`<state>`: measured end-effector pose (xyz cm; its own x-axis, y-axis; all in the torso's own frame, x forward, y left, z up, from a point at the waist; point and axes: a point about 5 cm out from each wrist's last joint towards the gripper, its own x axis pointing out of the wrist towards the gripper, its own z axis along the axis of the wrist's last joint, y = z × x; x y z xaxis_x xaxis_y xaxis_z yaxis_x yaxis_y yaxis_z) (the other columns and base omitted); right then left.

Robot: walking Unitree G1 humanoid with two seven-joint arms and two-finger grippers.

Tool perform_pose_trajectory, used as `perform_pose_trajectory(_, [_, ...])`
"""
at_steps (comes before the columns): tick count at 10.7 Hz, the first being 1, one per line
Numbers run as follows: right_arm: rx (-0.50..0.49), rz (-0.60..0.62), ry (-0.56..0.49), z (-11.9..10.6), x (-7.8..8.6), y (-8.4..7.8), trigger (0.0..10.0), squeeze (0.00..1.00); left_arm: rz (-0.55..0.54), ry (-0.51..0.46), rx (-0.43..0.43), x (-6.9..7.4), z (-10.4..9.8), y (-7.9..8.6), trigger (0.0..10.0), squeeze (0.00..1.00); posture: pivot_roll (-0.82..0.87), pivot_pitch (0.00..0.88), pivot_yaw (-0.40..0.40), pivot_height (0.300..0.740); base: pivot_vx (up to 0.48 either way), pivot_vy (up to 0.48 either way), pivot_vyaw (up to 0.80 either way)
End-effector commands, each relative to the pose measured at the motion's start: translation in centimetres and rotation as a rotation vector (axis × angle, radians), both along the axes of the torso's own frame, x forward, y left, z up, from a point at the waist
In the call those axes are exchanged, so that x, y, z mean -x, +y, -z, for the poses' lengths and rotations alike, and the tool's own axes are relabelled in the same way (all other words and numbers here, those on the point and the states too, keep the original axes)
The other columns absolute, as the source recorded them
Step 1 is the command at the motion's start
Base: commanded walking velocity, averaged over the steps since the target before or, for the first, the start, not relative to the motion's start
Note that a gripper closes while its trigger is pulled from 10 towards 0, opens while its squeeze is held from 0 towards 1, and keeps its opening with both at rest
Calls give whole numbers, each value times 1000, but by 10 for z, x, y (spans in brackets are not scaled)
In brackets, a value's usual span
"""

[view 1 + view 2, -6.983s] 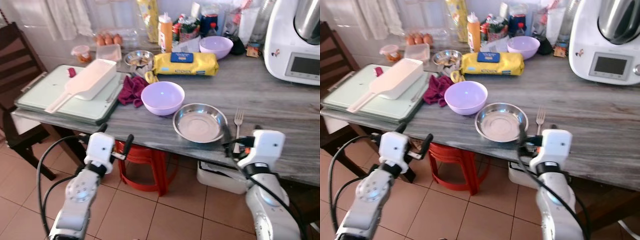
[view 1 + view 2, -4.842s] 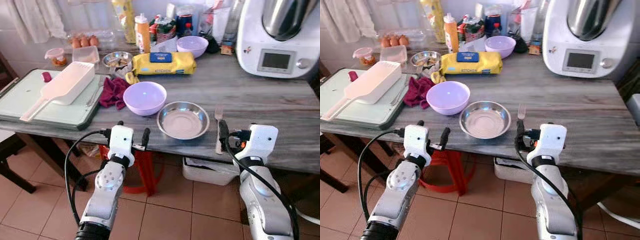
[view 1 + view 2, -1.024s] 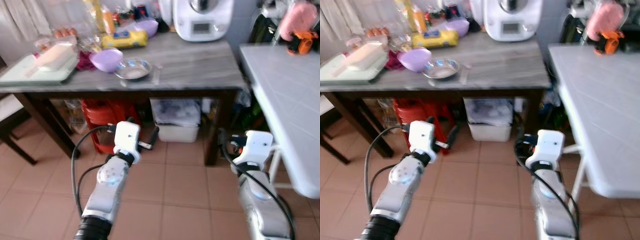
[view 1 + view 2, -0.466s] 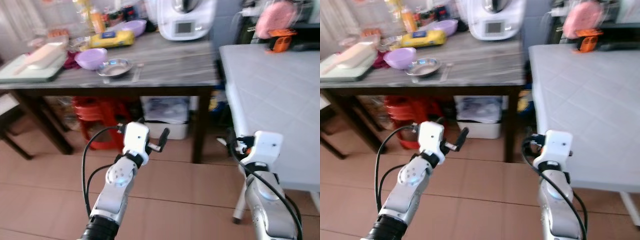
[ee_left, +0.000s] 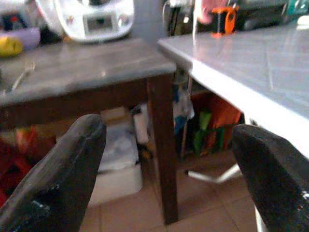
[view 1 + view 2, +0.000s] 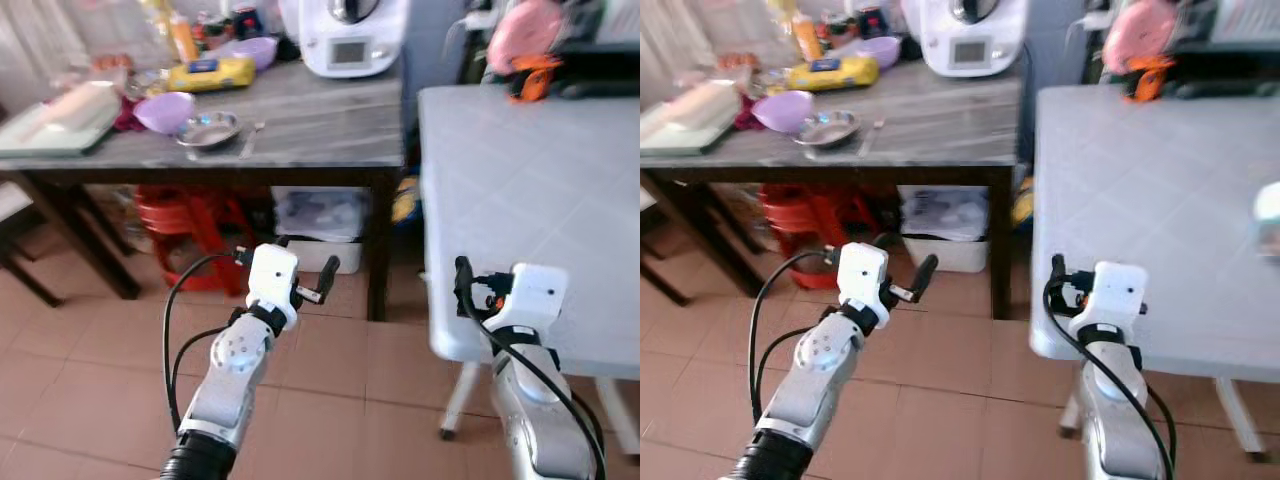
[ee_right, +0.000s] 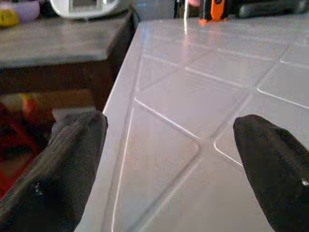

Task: Setting the table

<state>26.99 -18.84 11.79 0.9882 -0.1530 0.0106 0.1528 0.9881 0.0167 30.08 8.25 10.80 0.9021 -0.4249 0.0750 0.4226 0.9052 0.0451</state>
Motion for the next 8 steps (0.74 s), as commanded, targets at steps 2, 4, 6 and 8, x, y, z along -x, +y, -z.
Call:
perform_pose_trajectory(2, [-3, -15, -19, -4, 1, 7, 10000, 0, -16, 4, -14, 1, 2, 9, 10000, 0, -166, 70, 102, 740, 0, -294, 0])
perform_pose_trajectory(4, [-4, -16, -19, -5, 1, 7, 10000, 0, -13, 4, -14, 2, 2, 8, 10000, 0, -164, 73, 102, 740, 0, -321, 0])
perform_pose_trajectory(6, [-3, -13, -20, -4, 2, 7, 10000, 0, -9, 6, -14, 2, 2, 8, 10000, 0, -166, 74, 103, 740, 0, -321, 0])
perform_pose_trajectory(8, [-2, -9, -21, -5, 2, 5, 10000, 0, -6, 8, -16, 2, 3, 7, 10000, 0, -169, 76, 103, 740, 0, -321, 0])
